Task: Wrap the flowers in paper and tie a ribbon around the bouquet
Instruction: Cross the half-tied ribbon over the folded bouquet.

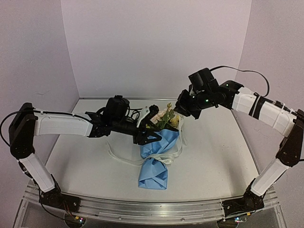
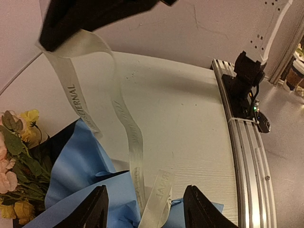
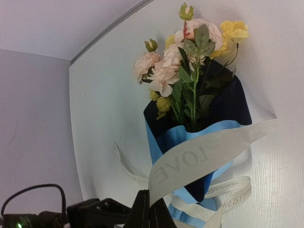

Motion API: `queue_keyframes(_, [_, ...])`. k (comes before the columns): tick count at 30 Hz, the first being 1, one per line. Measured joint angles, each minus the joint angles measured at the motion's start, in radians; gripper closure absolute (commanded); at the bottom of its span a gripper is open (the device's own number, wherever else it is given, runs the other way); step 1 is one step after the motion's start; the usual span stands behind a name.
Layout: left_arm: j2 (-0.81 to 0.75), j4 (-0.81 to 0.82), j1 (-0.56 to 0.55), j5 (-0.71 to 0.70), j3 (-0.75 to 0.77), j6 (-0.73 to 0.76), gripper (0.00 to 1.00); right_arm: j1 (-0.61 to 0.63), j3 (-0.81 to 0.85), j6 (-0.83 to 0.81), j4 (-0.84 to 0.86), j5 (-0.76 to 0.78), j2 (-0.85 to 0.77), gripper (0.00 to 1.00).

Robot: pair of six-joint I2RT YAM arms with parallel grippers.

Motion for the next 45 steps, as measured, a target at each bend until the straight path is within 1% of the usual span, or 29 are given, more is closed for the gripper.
queue_keyframes(5, [-0.007, 0.119, 0.111, 0.109, -0.016, -0.155, 0.43, 0.031, 0.040, -0.052, 0.015, -0.086, 0.017, 1.00])
queue_keyframes(8, [-0.007, 0.147, 0.148, 0.137, -0.016, -0.186, 0.44, 0.041, 0.041, -0.094, 0.026, -0.157, 0.020, 1.00])
queue_keyframes(12, [-0.007, 0.148, 0.149, 0.152, -0.015, -0.147, 0.44, 0.047, 0.041, -0.163, 0.038, -0.252, 0.020, 1.00])
queue_keyframes(15, [-0.003, 0.147, 0.144, 0.152, -0.009, -0.080, 0.45, 0.047, 0.035, -0.218, 0.052, -0.311, 0.018, 1.00])
queue_keyframes(21, [0.056, 0.147, 0.143, 0.175, 0.053, 0.030, 0.46, 0.047, 0.018, -0.301, 0.056, -0.395, 0.005, 1.00])
queue_keyframes(28, [0.142, 0.140, 0.143, 0.215, 0.146, 0.062, 0.46, 0.047, 0.015, -0.363, 0.060, -0.447, -0.018, 1.00])
queue_keyframes(36, [0.168, 0.145, 0.139, 0.290, 0.174, 0.045, 0.48, 0.047, 0.012, -0.399, 0.060, -0.451, -0.024, 1.00])
queue_keyframes(38, [0.183, 0.156, 0.133, 0.303, 0.186, 0.029, 0.53, 0.047, 0.012, -0.407, 0.060, -0.451, -0.024, 1.00])
queue_keyframes(40, [0.199, 0.168, 0.125, 0.309, 0.197, 0.010, 0.61, 0.047, 0.012, -0.414, 0.059, -0.451, -0.024, 1.00])
queue_keyframes(44, [0.238, 0.191, 0.112, 0.307, 0.224, -0.045, 0.92, 0.047, 0.012, -0.427, 0.059, -0.450, -0.024, 1.00])
queue_keyframes(45, [0.247, 0.191, 0.111, 0.303, 0.232, -0.056, 0.98, 0.047, 0.011, -0.430, 0.059, -0.450, -0.024, 1.00])
